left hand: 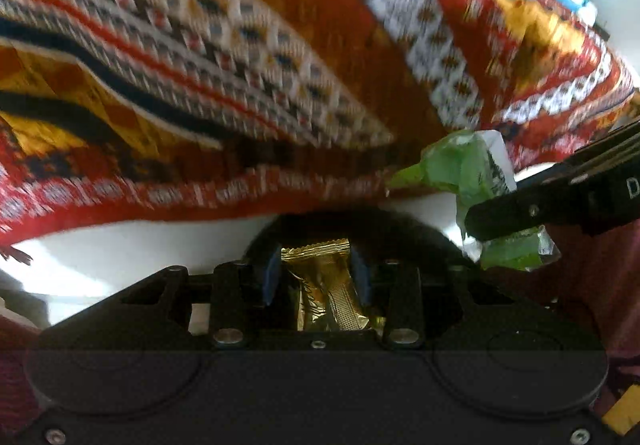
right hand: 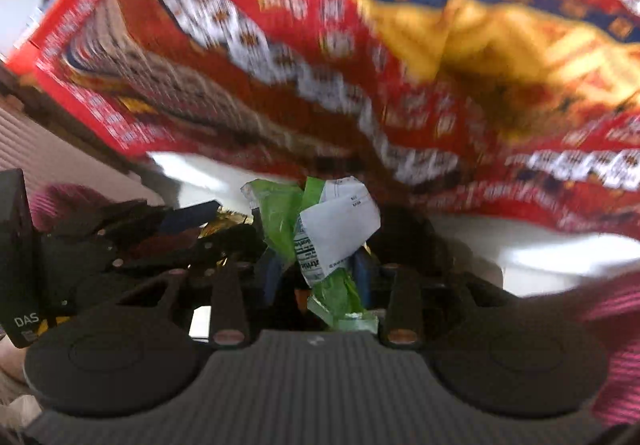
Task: Collect trash
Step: 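Lower the gold wrapper into the black bag with the left gripper while the right drops the green bag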
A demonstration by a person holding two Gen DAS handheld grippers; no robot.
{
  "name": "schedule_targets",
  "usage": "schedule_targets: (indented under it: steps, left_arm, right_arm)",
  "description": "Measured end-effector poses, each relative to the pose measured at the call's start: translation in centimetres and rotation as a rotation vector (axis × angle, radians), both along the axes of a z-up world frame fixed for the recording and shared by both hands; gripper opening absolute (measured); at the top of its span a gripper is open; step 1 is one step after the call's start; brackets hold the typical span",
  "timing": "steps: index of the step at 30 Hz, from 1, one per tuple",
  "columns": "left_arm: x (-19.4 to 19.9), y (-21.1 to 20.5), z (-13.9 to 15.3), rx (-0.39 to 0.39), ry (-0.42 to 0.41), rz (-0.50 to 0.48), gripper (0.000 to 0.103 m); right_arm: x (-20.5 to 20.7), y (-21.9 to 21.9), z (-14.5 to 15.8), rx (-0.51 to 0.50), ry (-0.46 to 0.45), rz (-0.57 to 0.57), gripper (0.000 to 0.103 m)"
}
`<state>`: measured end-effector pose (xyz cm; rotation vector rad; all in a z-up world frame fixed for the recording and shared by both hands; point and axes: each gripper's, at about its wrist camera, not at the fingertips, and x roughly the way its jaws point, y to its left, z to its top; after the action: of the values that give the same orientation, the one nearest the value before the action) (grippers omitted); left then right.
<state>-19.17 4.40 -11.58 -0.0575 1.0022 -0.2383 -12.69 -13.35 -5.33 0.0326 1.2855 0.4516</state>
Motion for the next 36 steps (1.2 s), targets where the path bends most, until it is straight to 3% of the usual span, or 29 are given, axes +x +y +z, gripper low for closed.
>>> schedule_targets:
  steps: [13, 19, 20, 21, 23, 26, 36]
  left_arm:
    - [1.9, 1.0, -5.8, -0.056, 0.142, -0.014, 0.036]
    - [2.8, 1.3, -6.6, -0.048, 0.166, -0.008, 0.036]
    - [2.8, 1.4, -6.7, -0.047, 0.167, -0.010, 0.037]
    - [2.8, 1.4, -6.7, -0.045, 0.167, -0.011, 0.040]
    - [3.0, 1.1, -6.9, -0.045, 0.169, -0.014, 0.061]
    - [3.0, 1.0, -7.0, -0.029, 0.160, -0.010, 0.072]
    - [2.8, 1.7, -7.3, -0.039, 0.157, 0.005, 0.078]
  right_arm:
    - [0.3, 2.3, -7.8, -0.206, 0.289, -0.046, 0.041]
    - [0.7, 3.7, -9.0, -0.262, 0.344, -0.034, 0.045]
    - [0.9, 3.8, -9.0, -0.266, 0.344, -0.039, 0.057]
    - [1.0, 3.7, -9.0, -0.267, 0.345, -0.046, 0.060]
    - [1.4, 3.5, -9.1, -0.265, 0.356, -0.057, 0.062]
    - [1.7, 3.3, -9.1, -0.282, 0.362, -0.063, 0.065]
    - [2.0, 3.4, -8.8, -0.301, 0.365, -0.071, 0.074]
